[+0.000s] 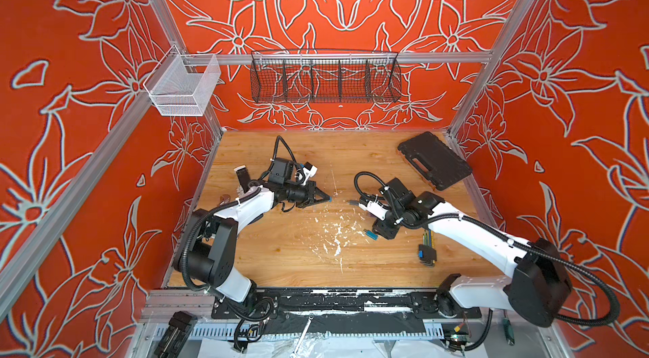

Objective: Close the usb drive cover
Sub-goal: Pick up the USB drive from the center of the board.

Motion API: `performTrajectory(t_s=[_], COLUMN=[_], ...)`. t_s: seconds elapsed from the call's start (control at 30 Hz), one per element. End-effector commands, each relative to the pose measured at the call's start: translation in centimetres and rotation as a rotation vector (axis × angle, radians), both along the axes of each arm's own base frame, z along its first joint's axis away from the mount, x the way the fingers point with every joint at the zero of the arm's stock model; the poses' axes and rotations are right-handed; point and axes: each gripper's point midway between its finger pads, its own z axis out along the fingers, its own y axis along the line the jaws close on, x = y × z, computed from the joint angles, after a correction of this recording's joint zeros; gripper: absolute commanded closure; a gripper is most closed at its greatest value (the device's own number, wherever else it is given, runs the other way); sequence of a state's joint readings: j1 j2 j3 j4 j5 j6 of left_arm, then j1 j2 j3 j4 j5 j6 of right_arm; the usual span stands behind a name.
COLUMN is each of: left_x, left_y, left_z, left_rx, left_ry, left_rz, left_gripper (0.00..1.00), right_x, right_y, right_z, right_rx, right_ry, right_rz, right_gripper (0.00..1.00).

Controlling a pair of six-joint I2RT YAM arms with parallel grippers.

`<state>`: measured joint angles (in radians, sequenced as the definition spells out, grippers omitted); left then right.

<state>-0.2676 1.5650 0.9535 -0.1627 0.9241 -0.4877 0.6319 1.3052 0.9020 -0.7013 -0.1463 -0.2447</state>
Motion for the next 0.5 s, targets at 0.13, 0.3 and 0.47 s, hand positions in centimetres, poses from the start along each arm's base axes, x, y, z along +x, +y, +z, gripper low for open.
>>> performTrajectory(t_s=[0.13, 0.3, 0.47], left_x=[0.2, 0.5, 0.6], left_y=[0.5, 1.2, 1.6], left_z=[0.6, 0.8, 0.8], left_rx=[0.024, 0.029, 0.032], left_ry=[-0.021, -0.021, -0.019], left_rz=[-0.001, 0.013, 0.021], left_gripper=[1.0, 1.0, 1.0], right_x=[0.0, -0.3, 0.0], right_y=[-1.5, -0.2, 0.5], right_z=[-2.4, -3.3, -4.3], right_rx=[-0.14, -0.097, -0.104], right_ry=[0.082, 0.091, 0.123], right_rz=[-0.045, 0.064, 0.107], right_gripper=[0.49, 0.5, 0.51])
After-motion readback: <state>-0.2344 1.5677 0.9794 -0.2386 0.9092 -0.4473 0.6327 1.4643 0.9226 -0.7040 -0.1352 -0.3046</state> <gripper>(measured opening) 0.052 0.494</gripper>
